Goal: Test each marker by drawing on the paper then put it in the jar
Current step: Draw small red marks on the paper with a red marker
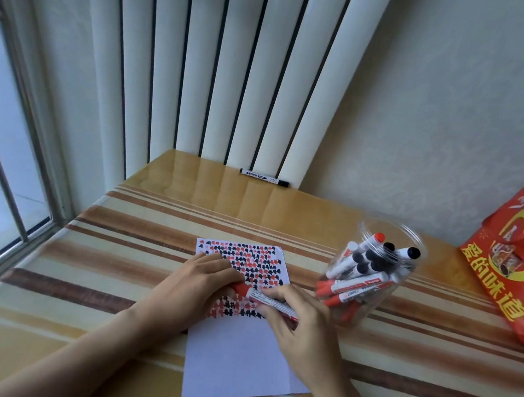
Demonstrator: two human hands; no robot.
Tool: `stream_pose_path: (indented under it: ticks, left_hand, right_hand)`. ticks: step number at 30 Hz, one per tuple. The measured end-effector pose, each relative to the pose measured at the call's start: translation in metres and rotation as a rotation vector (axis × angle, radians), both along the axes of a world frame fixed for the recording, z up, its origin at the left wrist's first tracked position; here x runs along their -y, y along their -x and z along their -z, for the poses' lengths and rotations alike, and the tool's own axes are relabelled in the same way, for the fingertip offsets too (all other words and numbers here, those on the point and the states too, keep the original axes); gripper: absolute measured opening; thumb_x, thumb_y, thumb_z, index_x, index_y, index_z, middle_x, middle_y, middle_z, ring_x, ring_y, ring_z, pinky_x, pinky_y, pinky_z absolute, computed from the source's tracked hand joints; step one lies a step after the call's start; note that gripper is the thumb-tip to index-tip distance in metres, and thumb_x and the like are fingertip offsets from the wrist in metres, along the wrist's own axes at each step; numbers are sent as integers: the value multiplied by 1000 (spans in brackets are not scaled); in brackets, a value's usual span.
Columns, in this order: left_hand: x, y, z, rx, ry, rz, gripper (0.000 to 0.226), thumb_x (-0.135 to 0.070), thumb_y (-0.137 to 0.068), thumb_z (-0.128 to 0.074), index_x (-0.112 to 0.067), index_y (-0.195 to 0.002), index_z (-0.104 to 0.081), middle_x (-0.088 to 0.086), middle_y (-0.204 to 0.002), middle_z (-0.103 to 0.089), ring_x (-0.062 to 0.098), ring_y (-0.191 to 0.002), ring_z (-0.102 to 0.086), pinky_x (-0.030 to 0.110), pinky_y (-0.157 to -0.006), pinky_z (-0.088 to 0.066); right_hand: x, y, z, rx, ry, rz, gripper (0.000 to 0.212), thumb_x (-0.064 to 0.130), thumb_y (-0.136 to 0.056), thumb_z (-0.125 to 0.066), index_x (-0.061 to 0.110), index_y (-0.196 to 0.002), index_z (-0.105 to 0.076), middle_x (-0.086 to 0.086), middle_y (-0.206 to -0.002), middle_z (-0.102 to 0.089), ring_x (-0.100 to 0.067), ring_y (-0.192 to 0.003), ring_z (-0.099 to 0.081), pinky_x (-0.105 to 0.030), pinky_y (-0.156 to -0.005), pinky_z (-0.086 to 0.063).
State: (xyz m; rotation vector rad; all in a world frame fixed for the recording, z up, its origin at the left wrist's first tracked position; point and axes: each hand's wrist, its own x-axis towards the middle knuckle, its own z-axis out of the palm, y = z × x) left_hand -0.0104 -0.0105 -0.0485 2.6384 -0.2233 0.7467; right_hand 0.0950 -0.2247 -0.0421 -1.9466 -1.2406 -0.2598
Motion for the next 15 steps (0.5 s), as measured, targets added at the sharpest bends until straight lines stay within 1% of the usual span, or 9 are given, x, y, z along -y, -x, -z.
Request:
stream_pose_path:
  ticks: [3,6,8,10,12,13,14,15]
  left_hand:
    - [1,0,0,32,18,13,31,-33,-104,-41,-15,-109,-67,-5,-97,-65,20,-87,-57,37,-78,-47]
    - [2,0,1,41,18,31,23,-28,-103,-48,-16,-107,-67,-5,-94,-64,19,-83,-55,36,-74,-46]
    - [3,1,2,37,6,44,16,-24,-101,-54,-17,-107,-67,-7,-93,-64,17,-83,-54,34,-74,-45]
    - [2,1,3,43,6,35,16,-23,-100,-56,-18,-109,-67,-8,-95,-64,15,-85,-55,33,-75,-45]
    - [2,1,3,57,27,-3,22,-27,-99,-54,-18,-113,-68,-9,-97,-65,14,-88,-58,32,-78,-46]
    - [1,1,2,63,45,-23,25,-29,-99,-53,-18,-115,-68,-10,-98,-66,13,-90,-59,32,-79,-47]
    - [2,2,2,66,74,-39,27,-32,-100,-53,-20,-119,-68,-13,-101,-66,10,-93,-60,32,-82,-47]
    - [2,3,2,64,107,-53,29,-37,-101,-53,-24,-123,-66,-18,-105,-65,4,-98,-60,29,-86,-47]
  right_hand:
    - [-1,4,-3,-21,14,-18,24,38,-98,-69,15,-94,-72,10,-81,-72,-10,-71,-67,-39,-61,-53]
    - [-1,7,-7,-38,51,-17,37,48,-100,-60,14,-90,-70,5,-73,-68,-16,-63,-62,-43,-55,-49]
    - [0,8,-11,-83,80,-20,37,50,-100,-60,16,-89,-70,7,-71,-67,-15,-63,-61,-44,-56,-50]
    - [0,9,-18,-141,95,-34,25,43,-99,-66,20,-91,-70,11,-77,-68,-12,-71,-64,-43,-64,-54]
    - [1,10,-29,-98,28,-20,9,33,-97,-69,25,-97,-68,15,-93,-68,-7,-88,-67,-32,-77,-55]
    - [2,10,-34,-101,-19,-13,5,28,-96,-68,26,-99,-65,14,-100,-66,-9,-93,-68,-29,-81,-55]
    - [3,11,-41,-153,-71,-15,7,23,-97,-67,27,-100,-62,11,-104,-65,-13,-90,-70,-32,-79,-57]
    - [5,12,-49,-233,-125,-35,8,18,-98,-66,24,-100,-61,8,-103,-65,-18,-83,-72,-38,-74,-60]
